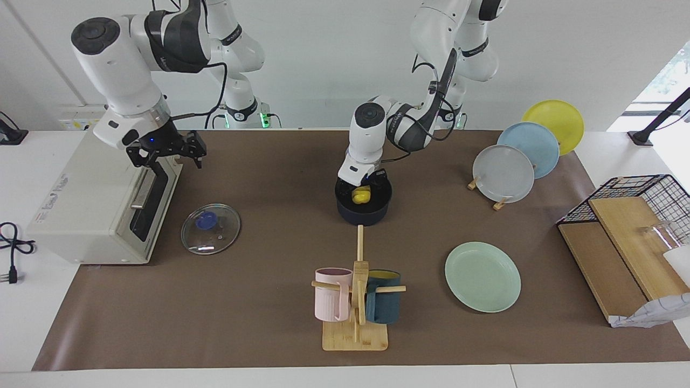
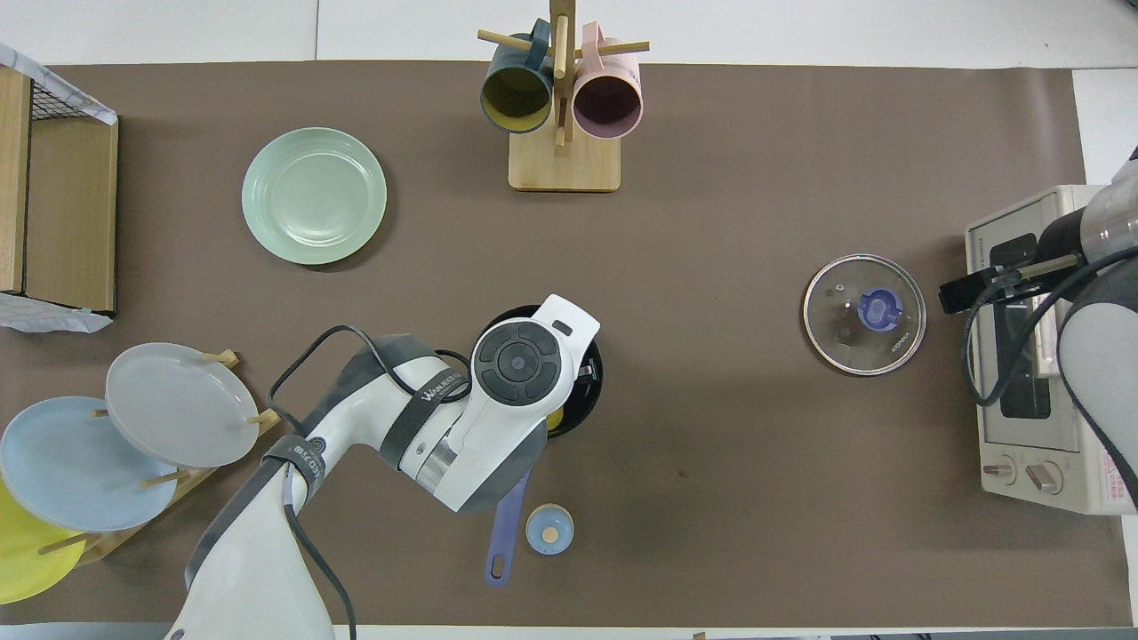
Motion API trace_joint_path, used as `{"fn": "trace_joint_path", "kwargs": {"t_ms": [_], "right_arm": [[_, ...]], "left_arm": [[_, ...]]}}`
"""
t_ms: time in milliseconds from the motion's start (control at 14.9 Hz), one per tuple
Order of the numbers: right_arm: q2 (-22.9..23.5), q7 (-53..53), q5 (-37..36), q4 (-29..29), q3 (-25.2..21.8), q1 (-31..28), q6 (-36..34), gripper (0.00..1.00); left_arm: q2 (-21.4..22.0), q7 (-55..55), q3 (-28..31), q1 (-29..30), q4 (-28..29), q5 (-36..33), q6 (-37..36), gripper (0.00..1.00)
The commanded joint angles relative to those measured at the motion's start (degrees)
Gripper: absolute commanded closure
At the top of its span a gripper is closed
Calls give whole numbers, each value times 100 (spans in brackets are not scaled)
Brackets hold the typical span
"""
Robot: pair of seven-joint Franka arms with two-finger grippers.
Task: Transfer potato from pot to plate
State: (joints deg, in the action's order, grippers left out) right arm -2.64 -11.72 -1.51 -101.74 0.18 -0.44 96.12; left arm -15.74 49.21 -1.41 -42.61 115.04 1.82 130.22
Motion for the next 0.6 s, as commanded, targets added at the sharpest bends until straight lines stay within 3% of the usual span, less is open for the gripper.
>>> {"fn": "trace_joint_path", "kwargs": {"t_ms": [0, 67, 134, 201, 335, 402, 536], "right_arm": [[-140, 379, -86, 76, 26, 86, -260, 0], [-175, 468, -95, 41, -44, 131, -190, 0], [-132, 538, -113, 110, -79, 184, -146, 0], [-79, 600, -104, 180, -80, 228, -215, 0], [0, 618, -139, 278, -141, 307, -286, 0], [-8, 635, -122, 269, -167, 403, -321, 0], [-96, 644, -130, 251, -203, 448, -322, 0]], "left_arm": [[62, 72, 88, -238, 115, 117, 39, 0], [62, 72, 88, -239, 115, 117, 39, 2], [70, 28, 88, -230, 124, 108, 39, 20], [71, -24, 88, -221, 124, 117, 30, 58], [71, -113, 88, -212, 124, 108, -22, 88], [71, -130, 88, -212, 141, 108, -40, 97], [79, -131, 97, -212, 142, 108, -84, 100]]}}
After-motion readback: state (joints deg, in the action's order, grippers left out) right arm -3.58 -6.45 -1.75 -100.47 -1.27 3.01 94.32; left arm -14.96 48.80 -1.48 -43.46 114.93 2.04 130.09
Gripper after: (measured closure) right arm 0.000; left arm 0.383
